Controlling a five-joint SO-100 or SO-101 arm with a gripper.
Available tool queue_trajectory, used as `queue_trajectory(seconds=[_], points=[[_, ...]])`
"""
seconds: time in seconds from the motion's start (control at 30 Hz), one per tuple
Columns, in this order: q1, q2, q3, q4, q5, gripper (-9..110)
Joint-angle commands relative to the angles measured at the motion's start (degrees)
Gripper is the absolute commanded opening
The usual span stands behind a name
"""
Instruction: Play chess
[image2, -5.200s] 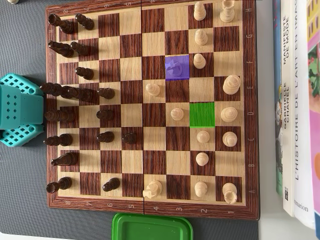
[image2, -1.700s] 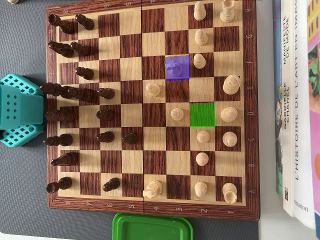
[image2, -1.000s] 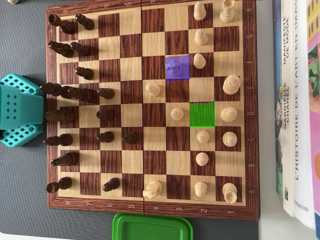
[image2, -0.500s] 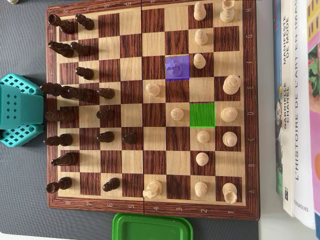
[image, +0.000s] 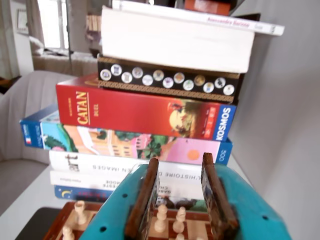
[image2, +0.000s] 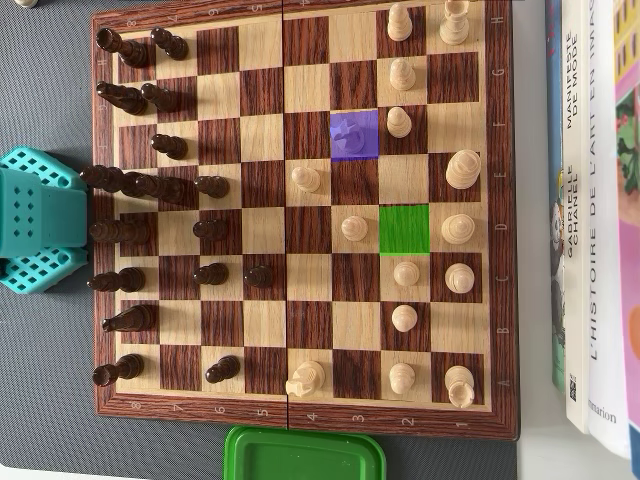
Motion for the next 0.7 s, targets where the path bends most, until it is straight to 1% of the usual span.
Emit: queue_trajectory(seconds=[0.0,0.2,0.37,0.5,0.67], points=[[-1.1,-0.4,-2.7,7.6,-0.4,14],[-2.4,-2.5,-8.9,25.7,-0.4,14],[-4.7,-15.0,-18.4,39.5,-0.4,14],[-5.4,-25.8,-26.4,45.9,-0.4,14],[-5.4,-38.8,-33.4,49.5,0.2,13]])
